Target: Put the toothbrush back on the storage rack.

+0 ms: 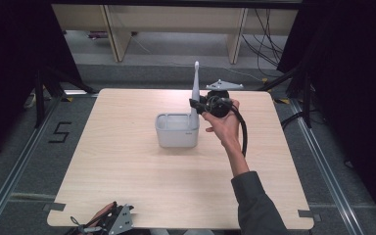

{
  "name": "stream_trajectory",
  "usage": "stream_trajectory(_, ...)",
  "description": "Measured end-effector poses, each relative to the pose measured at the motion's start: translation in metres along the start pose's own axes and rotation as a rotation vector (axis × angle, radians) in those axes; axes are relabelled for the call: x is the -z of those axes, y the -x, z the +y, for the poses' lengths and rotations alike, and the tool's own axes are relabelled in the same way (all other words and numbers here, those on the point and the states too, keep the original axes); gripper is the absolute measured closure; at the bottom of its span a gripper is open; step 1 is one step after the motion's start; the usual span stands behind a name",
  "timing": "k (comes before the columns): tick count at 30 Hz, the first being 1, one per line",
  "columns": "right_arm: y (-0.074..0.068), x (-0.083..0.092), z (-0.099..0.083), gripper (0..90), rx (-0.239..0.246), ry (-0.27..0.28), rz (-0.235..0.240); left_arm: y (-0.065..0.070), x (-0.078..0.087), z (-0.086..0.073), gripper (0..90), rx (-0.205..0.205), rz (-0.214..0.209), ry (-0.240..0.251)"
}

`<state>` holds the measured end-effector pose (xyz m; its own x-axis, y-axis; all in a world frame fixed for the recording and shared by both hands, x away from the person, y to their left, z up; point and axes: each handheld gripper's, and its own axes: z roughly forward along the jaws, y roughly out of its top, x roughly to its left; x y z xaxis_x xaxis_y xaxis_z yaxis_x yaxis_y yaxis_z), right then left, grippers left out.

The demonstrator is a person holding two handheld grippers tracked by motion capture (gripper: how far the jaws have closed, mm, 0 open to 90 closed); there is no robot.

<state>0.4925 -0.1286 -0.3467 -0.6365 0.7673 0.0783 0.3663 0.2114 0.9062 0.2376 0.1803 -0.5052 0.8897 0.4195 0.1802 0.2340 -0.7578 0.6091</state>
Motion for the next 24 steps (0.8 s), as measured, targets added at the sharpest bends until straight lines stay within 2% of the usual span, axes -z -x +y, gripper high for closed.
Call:
stream_trajectory(3, 0.002, -0.004, 0.0, 66.3, -0.008, -0.001, -0.007, 0.0, 0.0, 0.0, 15.3, 0.001, 0.0, 0.001)
stream_trajectory(4, 0.002, -0.004, 0.0, 66.3, -0.025, -0.009, -0.004, 0.0, 0.0, 0.0, 15.3, 0.001, 0.0, 0.001)
stream_trajectory(5, 0.003, -0.006, -0.001, 66.3, -0.012, -0.001, -0.01, 0.0, 0.0, 0.0, 15.3, 0.0, 0.0, 0.001)
stream_trajectory(6, 0.003, -0.008, -0.001, 66.3, -0.033, -0.018, -0.025, 0.0, 0.0, 0.0, 15.3, -0.001, 0.0, 0.0)
stream_trajectory(9, 0.004, -0.01, -0.002, 66.3, -0.034, -0.014, -0.022, 0.0, 0.0, 0.0, 15.3, 0.0, 0.0, 0.0)
stream_trajectory(10, 0.006, -0.011, -0.003, 66.3, -0.016, -0.007, -0.028, 0.0, 0.0, 0.0, 15.3, -0.001, 0.0, 0.0)
stream_trajectory(11, 0.006, -0.012, -0.003, 66.3, -0.018, -0.007, -0.027, 0.0, 0.0, 0.0, 15.3, -0.001, 0.0, 0.0)
stream_trajectory(13, 0.005, -0.014, -0.006, 66.3, -0.043, -0.02, -0.03, 0.0, 0.0, 0.0, 15.3, -0.001, 0.0, -0.001)
stream_trajectory(16, 0.006, -0.016, -0.007, 66.3, -0.021, -0.025, -0.032, 0.0, 0.0, 0.0, 15.3, -0.002, 0.004, 0.003)
stream_trajectory(20, 0.006, -0.018, -0.009, 66.3, -0.021, -0.03, -0.037, 0.0, 0.0, 0.0, 15.3, -0.001, 0.004, 0.002)
stream_trajectory(22, 0.005, -0.02, -0.01, 66.3, -0.003, -0.03, -0.039, 0.0, 0.0, 0.0, 15.3, -0.002, 0.003, 0.003)
stream_trajectory(23, 0.004, -0.02, -0.01, 66.3, -0.015, -0.037, -0.031, 0.0, 0.0, 0.0, 15.3, -0.001, 0.003, 0.002)
stream_trajectory(24, 0.004, -0.021, -0.011, 66.3, -0.003, -0.032, -0.034, 0.0, 0.0, 0.0, 15.3, -0.001, 0.0, 0.0)
